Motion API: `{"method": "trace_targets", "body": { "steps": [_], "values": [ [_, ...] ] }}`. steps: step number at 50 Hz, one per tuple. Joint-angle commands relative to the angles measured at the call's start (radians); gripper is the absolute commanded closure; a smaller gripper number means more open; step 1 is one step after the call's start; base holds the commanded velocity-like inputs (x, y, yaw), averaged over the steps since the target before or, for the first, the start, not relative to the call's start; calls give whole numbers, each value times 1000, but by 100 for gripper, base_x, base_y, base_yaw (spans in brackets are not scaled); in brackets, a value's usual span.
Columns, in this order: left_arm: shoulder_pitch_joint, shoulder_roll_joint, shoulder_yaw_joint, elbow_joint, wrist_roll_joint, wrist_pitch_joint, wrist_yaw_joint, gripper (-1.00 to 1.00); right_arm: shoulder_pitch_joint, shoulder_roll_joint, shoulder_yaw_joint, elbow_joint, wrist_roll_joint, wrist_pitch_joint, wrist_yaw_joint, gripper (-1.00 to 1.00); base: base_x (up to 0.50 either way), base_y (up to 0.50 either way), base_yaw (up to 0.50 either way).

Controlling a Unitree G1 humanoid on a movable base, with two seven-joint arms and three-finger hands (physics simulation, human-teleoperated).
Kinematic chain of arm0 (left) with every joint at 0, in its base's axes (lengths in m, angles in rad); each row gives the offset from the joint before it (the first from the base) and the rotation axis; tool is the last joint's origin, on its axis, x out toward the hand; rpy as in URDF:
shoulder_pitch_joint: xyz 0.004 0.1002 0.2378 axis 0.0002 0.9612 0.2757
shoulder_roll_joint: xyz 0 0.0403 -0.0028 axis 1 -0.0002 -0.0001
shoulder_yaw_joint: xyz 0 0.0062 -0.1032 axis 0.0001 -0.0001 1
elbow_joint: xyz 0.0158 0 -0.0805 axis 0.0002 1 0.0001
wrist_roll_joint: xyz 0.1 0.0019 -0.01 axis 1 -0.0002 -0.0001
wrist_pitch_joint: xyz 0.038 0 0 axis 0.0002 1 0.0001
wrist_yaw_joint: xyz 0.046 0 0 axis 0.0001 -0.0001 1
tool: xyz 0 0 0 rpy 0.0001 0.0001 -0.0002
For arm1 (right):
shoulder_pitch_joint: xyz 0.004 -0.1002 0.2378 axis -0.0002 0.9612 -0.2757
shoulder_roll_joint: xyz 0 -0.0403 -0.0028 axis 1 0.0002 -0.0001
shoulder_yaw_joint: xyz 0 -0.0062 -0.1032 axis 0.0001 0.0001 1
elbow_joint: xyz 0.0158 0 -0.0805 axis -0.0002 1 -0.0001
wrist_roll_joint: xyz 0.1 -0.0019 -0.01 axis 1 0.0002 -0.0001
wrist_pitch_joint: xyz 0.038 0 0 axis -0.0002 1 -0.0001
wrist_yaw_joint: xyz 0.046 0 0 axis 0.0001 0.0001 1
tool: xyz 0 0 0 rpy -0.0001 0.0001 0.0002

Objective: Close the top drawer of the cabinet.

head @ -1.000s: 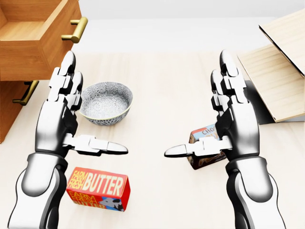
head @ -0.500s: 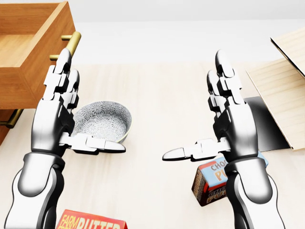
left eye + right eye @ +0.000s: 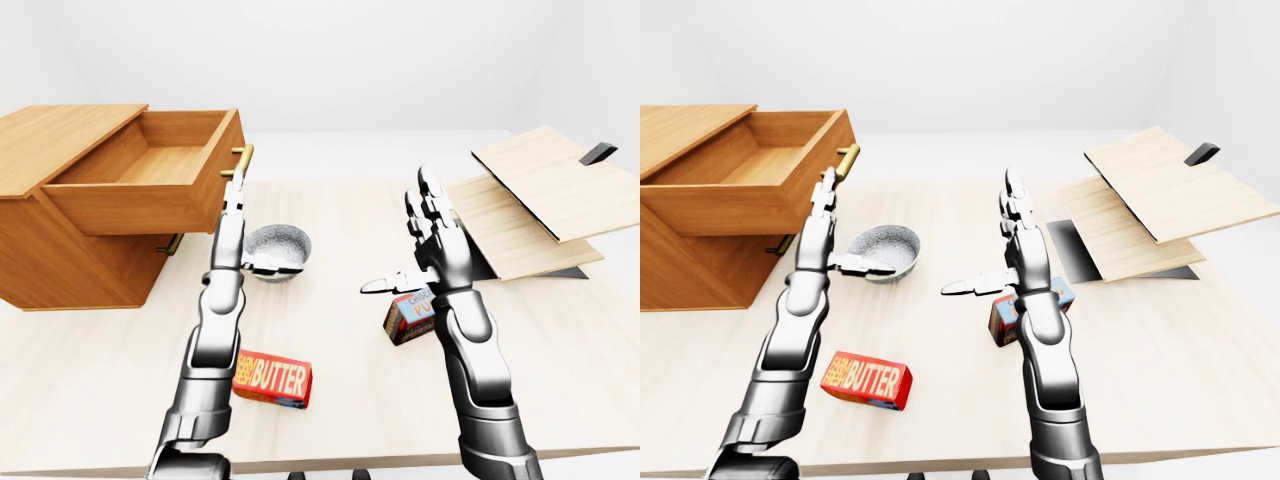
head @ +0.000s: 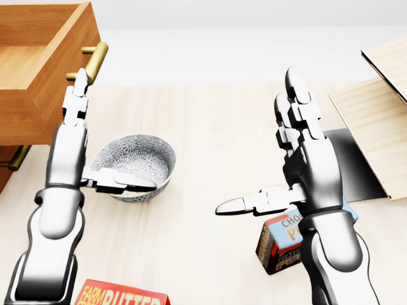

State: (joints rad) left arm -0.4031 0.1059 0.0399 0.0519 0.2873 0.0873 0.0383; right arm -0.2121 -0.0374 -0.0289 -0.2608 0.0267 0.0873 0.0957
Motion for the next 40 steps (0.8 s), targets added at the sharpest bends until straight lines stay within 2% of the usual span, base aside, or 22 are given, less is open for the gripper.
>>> {"method": "trace_targets", "body": {
  "steps": [1,11,18,22,34,40],
  "values": [
    [-117,61,17,239,233,0,126,-100,3,0,1,-4,0,0,1,-100,0,0,0],
    [-234,137,37,470,324,0,223,-100,10,-3,-4,-6,2,0,7,-100,0,0,0],
    [-299,185,52,593,332,0,290,-100,11,-2,-3,-3,2,0,9,-100,0,0,0],
    [-310,207,45,641,380,0,330,-100,16,-2,-3,2,1,0,10,-100,0,0,0],
    [-276,254,84,641,371,0,386,-100,16,2,3,12,-4,0,9,-100,0,0,0],
    [-308,302,103,710,352,0,414,-100,14,2,3,10,-5,0,9,-100,0,0,0]
  ]
}}
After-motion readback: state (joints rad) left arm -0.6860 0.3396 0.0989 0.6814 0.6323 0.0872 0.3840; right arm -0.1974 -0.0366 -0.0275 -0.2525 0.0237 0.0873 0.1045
